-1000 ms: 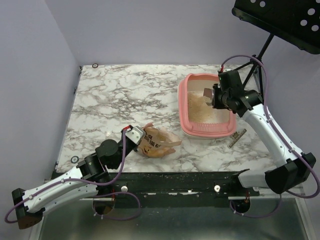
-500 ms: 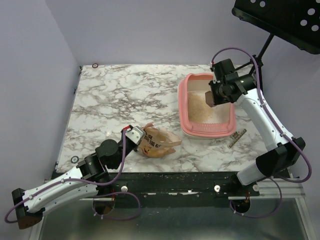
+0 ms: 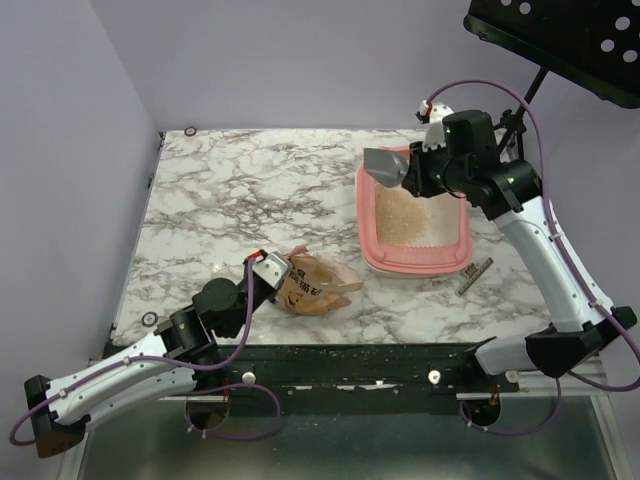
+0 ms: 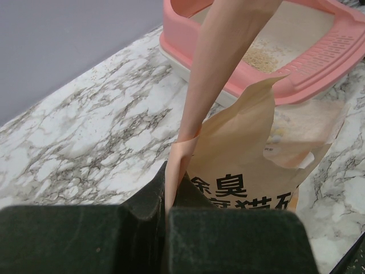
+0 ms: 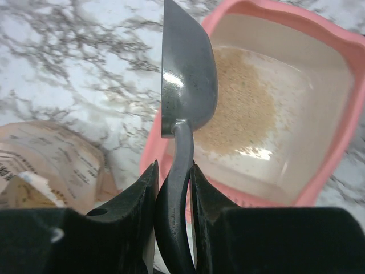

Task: Fill the litter box with clean litter

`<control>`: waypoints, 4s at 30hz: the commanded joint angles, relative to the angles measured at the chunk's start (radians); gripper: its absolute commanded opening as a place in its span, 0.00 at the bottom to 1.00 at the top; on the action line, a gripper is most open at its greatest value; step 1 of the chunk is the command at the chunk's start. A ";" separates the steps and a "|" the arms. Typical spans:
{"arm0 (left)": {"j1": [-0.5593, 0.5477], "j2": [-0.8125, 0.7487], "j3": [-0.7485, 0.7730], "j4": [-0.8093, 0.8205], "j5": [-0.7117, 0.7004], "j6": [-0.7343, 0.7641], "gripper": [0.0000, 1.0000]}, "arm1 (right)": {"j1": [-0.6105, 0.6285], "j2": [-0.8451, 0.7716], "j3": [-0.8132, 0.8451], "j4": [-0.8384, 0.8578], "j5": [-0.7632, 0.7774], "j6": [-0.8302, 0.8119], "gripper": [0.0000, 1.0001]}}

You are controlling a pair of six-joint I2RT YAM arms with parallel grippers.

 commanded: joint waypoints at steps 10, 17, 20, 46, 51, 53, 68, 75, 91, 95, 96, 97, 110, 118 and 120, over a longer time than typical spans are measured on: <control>-0.002 0.027 0.031 0.112 0.000 0.025 0.00 | 0.080 0.183 -0.225 0.690 -0.305 0.185 0.00; 0.000 0.044 0.032 0.100 -0.013 0.030 0.00 | 0.102 0.456 -0.118 0.682 -0.303 0.199 0.00; 0.001 0.047 0.029 0.106 -0.015 0.033 0.00 | 0.103 0.498 -0.133 0.696 -0.280 0.200 0.00; 0.004 0.101 0.032 0.116 -0.001 0.037 0.00 | 0.171 0.598 -0.231 0.695 -0.286 0.168 0.49; 0.006 0.089 0.031 0.112 -0.001 0.047 0.00 | 0.171 0.538 -0.222 0.688 -0.280 0.169 0.55; 0.006 0.080 0.034 0.106 -0.001 0.056 0.00 | 0.171 0.494 -0.222 0.688 -0.267 0.162 0.56; 0.024 -0.091 0.126 -0.079 0.050 0.102 0.00 | 0.172 -0.025 -0.449 0.581 -0.403 -0.044 0.59; 0.026 -0.121 0.204 -0.191 0.023 0.086 0.00 | 0.172 -0.342 -0.835 0.782 -0.575 -0.125 0.67; 0.029 -0.186 0.175 -0.181 0.076 0.054 0.00 | 0.174 -0.433 -1.145 1.220 -0.751 -0.029 0.71; 0.029 -0.187 0.166 -0.177 0.066 0.062 0.00 | 0.174 -0.381 -1.158 1.303 -0.819 -0.013 0.71; 0.029 -0.186 0.163 -0.176 0.066 0.063 0.00 | 0.174 -0.367 -1.158 1.314 -0.840 -0.010 0.71; 0.029 -0.187 0.163 -0.177 0.065 0.065 0.00 | 0.175 -0.356 -1.162 1.328 -0.855 -0.006 0.71; 0.030 -0.169 0.160 -0.171 0.047 0.059 0.00 | 0.243 -0.220 -1.205 1.547 -0.940 0.077 0.71; 0.032 -0.155 0.163 -0.165 0.050 0.045 0.00 | 0.260 -0.105 -1.184 1.707 -0.923 0.140 0.66; 0.032 -0.148 0.167 -0.165 0.047 0.039 0.00 | 0.261 -0.086 -1.187 1.766 -0.929 0.169 0.54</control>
